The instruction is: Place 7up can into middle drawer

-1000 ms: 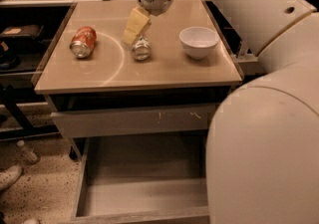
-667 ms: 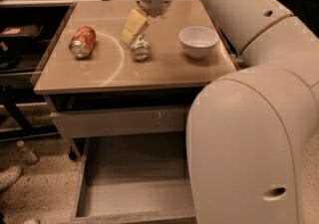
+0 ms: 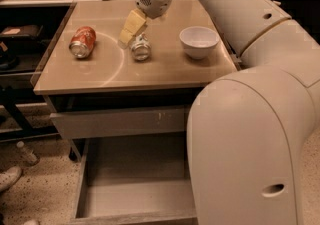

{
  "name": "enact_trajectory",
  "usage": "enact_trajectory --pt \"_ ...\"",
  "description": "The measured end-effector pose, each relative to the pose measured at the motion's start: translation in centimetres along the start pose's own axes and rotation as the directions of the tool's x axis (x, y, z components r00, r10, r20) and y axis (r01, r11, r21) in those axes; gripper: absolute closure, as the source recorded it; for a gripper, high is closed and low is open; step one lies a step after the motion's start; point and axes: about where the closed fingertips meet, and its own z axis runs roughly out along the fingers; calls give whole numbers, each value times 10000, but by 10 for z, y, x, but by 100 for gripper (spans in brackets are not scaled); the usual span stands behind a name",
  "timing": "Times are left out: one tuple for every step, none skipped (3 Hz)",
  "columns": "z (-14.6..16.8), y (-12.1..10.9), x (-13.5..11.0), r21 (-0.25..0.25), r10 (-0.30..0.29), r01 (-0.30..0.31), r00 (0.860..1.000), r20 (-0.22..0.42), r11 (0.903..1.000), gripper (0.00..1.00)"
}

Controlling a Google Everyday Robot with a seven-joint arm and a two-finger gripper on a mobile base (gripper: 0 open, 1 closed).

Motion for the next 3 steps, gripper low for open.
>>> enact_trajectory --pt "31 12 -13 -826 257 -252 9997 53 9963 0" --pt "51 17 -20 -1199 484 -487 9988 -58 9916 0" --pt "57 12 -25 -1112 616 -616 9981 -34 9919 0"
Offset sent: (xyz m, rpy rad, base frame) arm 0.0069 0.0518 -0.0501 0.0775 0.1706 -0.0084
